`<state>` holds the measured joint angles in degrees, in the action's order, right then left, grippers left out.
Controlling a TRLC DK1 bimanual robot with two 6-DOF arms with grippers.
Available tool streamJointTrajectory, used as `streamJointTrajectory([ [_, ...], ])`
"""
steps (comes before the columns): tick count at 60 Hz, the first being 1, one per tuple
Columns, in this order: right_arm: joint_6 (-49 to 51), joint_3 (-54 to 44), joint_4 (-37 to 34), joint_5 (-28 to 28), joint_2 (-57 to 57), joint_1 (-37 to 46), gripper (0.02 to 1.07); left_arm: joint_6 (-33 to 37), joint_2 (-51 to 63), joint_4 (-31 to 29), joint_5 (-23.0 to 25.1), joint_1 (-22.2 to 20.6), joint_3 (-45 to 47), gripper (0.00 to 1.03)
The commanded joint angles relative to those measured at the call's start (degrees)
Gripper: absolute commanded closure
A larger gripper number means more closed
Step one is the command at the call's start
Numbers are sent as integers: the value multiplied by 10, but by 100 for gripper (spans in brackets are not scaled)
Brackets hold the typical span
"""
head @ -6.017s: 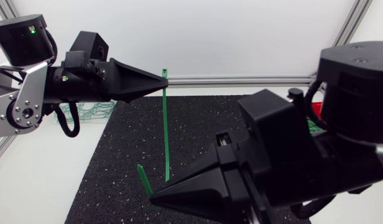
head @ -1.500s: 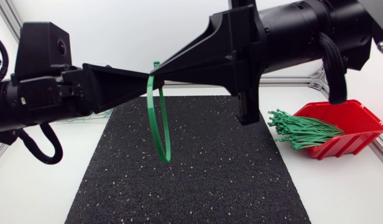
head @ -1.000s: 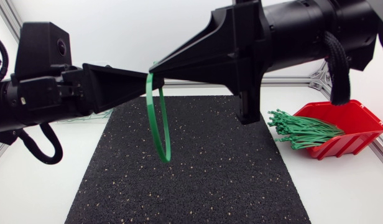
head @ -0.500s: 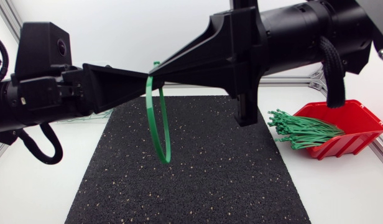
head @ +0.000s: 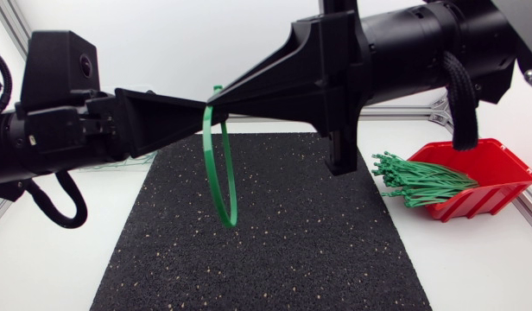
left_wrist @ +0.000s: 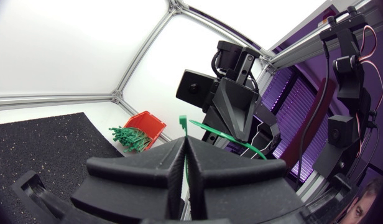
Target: Take a green cable tie from the red box, thread the tail through the head to close it, then place it in the transparent bin on the left.
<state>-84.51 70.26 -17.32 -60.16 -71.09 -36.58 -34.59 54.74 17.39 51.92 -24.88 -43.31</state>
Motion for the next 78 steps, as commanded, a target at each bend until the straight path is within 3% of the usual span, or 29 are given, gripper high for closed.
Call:
streamJointTrajectory([
  [1, -21, -14, 11, 1, -6, 4, 101, 8, -10, 3, -2, -5, 11, 100],
  [78, -24, -30, 22, 1, 17, -2, 101, 22, 1, 0, -14, -1, 9, 100],
])
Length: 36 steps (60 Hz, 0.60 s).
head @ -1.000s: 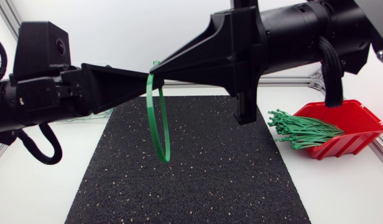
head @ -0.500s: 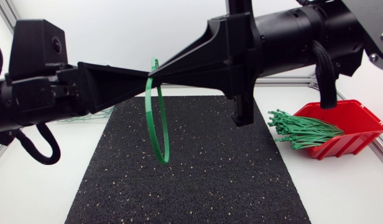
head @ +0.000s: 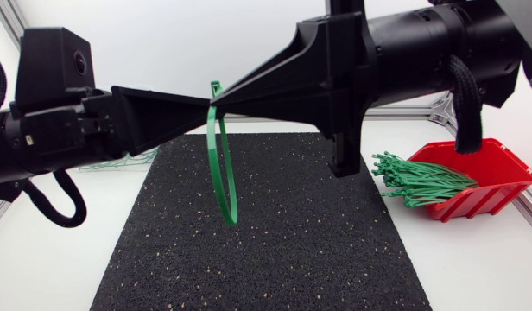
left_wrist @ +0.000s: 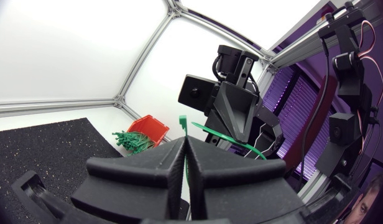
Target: Take a green cable tie from the red box, thread the tail through the head to close it, then place it in the transparent bin on the left.
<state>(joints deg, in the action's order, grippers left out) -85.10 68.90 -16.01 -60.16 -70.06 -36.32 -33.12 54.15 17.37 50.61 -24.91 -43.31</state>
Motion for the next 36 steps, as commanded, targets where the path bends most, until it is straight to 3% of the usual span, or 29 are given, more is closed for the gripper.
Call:
streamJointTrajectory([
  [1, -18, -17, 9, 1, 6, -4, 101, 7, 8, 0, -2, -1, 9, 100],
  [36, -20, -15, 18, 2, 0, -10, 101, 19, 3, -12, -10, -15, 9, 100],
])
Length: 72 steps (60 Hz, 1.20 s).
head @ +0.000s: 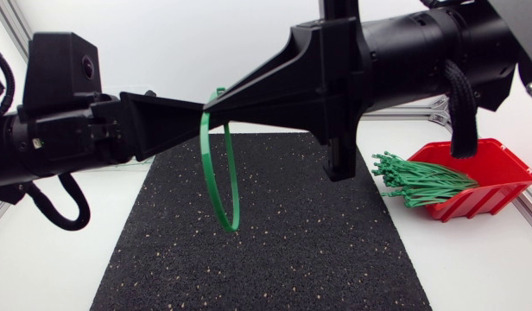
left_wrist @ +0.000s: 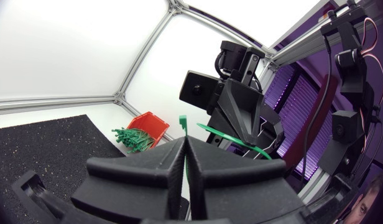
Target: Take a green cable tie from the red box, thread the tail through the head to close it, then place it in the transparent bin on the left.
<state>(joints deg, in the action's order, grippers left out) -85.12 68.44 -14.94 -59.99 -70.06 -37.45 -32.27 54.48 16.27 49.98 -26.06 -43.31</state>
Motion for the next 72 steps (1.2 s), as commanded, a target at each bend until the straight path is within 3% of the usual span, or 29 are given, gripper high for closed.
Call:
streamJointTrajectory([
  [1, -20, -10, 7, 0, 0, 1, 101, 11, -2, -1, -3, -3, 9, 100],
  [72, -21, -17, 14, 0, -2, 9, 101, 19, -13, -7, -4, 0, 9, 100],
])
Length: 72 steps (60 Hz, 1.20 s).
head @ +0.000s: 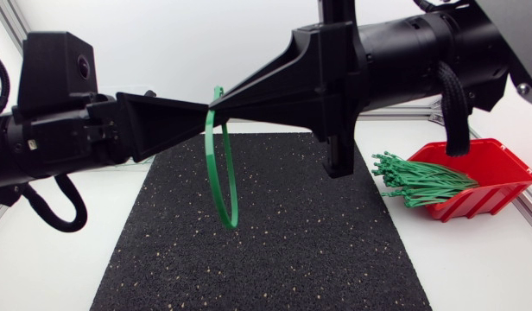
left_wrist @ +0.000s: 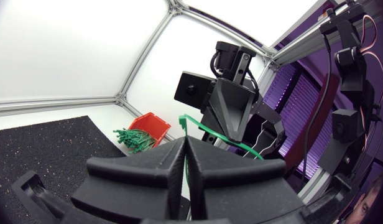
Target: Take a green cable tie from the red box, thread the tail through the head to close it, then place it in the transparent bin on the left.
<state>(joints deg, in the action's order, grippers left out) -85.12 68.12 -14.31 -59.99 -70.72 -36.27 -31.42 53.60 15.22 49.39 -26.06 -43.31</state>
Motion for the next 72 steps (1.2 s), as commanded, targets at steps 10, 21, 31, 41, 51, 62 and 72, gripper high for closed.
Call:
streamJointTrajectory([
  [10, -22, -17, 9, 0, 8, -3, 101, 10, -2, 3, 2, 4, 8, 100],
  [21, -22, -20, 9, 1, 15, -3, 101, 10, -2, 3, 2, 6, 6, 100],
  [31, -22, -21, 11, 1, 14, -4, 101, 10, 1, 3, 2, 5, 4, 100],
  [41, -22, -20, 15, 2, 10, -4, 101, 10, 0, 0, 2, -5, 6, 100],
  [51, -22, -20, 19, 2, 4, -3, 101, 18, -3, -6, 2, -18, 7, 100],
  [62, -34, -26, 32, 2, 2, 2, 101, 20, -16, -6, 0, -21, 8, 100],
  [72, -46, -31, 35, 5, 1, 11, 101, 22, -36, -7, -16, -20, 9, 100],
])
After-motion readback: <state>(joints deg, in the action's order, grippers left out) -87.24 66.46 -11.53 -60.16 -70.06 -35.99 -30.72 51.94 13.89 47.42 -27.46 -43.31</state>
